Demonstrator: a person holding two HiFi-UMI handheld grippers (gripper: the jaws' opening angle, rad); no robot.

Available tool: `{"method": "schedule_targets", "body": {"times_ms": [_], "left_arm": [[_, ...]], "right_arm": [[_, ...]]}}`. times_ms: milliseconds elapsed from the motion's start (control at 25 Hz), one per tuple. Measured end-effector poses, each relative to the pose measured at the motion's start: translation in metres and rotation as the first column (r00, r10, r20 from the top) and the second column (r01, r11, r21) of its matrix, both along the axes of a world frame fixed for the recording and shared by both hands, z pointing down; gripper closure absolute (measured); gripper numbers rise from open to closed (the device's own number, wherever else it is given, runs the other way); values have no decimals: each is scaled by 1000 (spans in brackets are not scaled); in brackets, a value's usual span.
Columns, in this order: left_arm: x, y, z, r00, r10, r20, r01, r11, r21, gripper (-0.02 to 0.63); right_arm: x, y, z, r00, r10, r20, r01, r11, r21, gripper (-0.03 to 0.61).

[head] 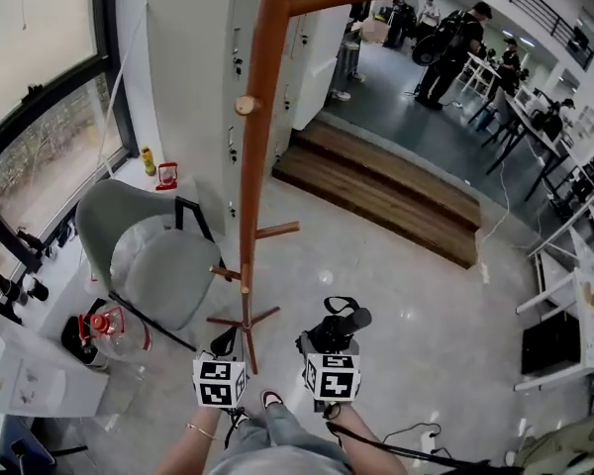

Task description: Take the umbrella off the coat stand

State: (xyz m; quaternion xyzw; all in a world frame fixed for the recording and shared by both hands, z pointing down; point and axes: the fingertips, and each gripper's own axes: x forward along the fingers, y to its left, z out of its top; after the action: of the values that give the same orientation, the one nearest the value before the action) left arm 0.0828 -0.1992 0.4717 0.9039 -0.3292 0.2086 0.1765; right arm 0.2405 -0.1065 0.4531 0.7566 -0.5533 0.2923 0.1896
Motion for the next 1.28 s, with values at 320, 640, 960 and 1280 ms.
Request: {"method": "schedule_targets", "body": {"times_ms": [320,640,960,1280], "left_arm": [[83,10,-51,990,130,-59,-125,989,80,609],[135,10,-81,979,184,-83,-174,977,121,609],[151,12,-82,978,194,-75,-184,975,125,609],[147,10,-85,982,179,-63,-170,976,133,609]], "right_arm": [[69,26,-42,999,51,2,-51,998,44,314],[112,53,-60,992,129,8,-129,989,68,314],[127,67,-53,989,147,13,-147,988,56,314],[121,61,-53,991,123,45,-126,989,80,314]]}}
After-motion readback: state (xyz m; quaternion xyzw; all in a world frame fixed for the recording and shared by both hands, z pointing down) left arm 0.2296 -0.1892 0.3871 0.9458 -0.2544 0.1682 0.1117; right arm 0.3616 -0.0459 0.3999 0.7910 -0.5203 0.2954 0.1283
